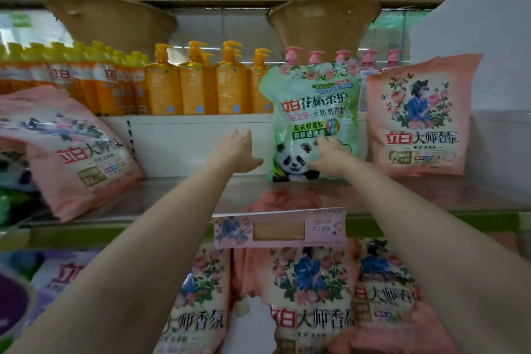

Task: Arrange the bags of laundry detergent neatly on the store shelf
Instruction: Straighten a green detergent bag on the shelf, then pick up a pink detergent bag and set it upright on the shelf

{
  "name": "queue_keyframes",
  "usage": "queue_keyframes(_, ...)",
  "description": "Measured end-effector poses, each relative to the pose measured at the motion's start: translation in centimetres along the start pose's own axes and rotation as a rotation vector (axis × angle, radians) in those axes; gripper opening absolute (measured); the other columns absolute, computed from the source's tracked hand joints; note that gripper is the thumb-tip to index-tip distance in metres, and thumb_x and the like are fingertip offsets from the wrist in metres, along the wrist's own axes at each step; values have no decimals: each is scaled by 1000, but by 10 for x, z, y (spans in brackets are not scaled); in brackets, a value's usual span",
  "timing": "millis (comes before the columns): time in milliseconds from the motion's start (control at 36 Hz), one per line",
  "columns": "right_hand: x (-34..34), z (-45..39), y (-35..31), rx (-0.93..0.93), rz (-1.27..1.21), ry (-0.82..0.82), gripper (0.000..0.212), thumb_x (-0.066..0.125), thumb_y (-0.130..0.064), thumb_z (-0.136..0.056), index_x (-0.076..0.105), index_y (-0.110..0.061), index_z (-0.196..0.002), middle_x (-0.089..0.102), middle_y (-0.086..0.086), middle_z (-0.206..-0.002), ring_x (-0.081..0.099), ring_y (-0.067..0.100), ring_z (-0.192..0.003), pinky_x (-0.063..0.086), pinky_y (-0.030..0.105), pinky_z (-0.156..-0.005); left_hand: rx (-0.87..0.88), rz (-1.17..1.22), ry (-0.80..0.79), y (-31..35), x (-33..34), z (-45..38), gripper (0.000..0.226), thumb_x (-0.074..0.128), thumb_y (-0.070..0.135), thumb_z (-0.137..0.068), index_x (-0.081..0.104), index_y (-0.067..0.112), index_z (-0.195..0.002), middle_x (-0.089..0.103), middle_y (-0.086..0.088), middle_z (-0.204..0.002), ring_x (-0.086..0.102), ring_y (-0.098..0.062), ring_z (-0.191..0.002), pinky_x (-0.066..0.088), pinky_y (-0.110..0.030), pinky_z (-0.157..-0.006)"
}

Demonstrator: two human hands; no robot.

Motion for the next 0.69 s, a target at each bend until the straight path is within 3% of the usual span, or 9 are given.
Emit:
queue_keyframes(306, 5, 58, -92, -202, 25, -32, 64, 64, -30, -88, 34, -3, -137, 39, 18, -143, 41, 33, -130, 37, 37, -103, -59, -124, -4, -65, -43, 79, 64, 59, 47, -87, 38, 7, -133, 46, -16, -134, 48, -34, -121, 43, -42, -93)
queue_keyframes(694, 13, 122, -198, -342, -10, -54, 66, 64, -34, -88, 33, -5, -138, 43, 19, -140, 44, 34, -127, 39, 38, -101, -187, -209, 70, -145, -96, 178, 61, 59, 45, -85, 43, 7, -130, 51, -17, -133, 50, -33, -122, 46, -40, -93)
Point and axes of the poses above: each hand's wrist, its own z-axis away from the middle knuckle, its own x-axis out of the palm, y = z × x, the point moved 3 cm from there along -z, towards the middle knuckle
